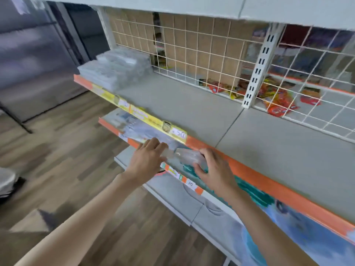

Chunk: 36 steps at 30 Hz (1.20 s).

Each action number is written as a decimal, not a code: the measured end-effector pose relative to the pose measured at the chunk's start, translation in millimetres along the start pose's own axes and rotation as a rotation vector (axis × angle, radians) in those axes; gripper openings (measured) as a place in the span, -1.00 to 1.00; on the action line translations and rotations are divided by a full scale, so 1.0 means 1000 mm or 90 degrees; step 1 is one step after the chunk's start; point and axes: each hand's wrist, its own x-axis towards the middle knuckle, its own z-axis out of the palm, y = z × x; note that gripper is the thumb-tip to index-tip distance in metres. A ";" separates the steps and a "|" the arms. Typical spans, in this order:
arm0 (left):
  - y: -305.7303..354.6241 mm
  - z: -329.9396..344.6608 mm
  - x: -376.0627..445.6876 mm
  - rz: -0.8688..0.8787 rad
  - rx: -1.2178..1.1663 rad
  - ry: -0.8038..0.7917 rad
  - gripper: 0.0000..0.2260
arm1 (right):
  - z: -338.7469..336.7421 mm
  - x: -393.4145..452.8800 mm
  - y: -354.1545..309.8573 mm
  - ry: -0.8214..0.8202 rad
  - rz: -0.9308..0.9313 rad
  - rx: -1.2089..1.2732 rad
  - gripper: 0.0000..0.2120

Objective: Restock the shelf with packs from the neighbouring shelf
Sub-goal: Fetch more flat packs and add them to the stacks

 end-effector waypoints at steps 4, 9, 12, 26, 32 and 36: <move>-0.058 -0.012 -0.020 -0.051 0.009 -0.001 -0.64 | 0.048 0.021 -0.035 -0.045 -0.025 0.044 -0.78; -0.099 -0.008 -0.016 -0.084 -0.034 0.026 -0.64 | 0.082 0.061 -0.047 -0.051 -0.043 0.066 -0.79; -0.126 0.002 0.001 -0.097 -0.032 0.030 -0.69 | 0.099 0.095 -0.043 -0.041 -0.048 0.094 -0.78; -0.251 0.014 0.176 -0.029 -0.034 0.075 -0.69 | 0.173 0.271 -0.006 0.061 -0.026 0.099 -0.78; -0.275 0.058 0.236 0.058 -0.060 0.019 -0.60 | 0.188 0.280 0.029 0.082 0.035 -0.169 -0.50; -0.291 0.087 0.274 0.154 -0.139 -0.010 -0.54 | 0.199 0.286 0.037 0.047 0.089 -0.299 -0.40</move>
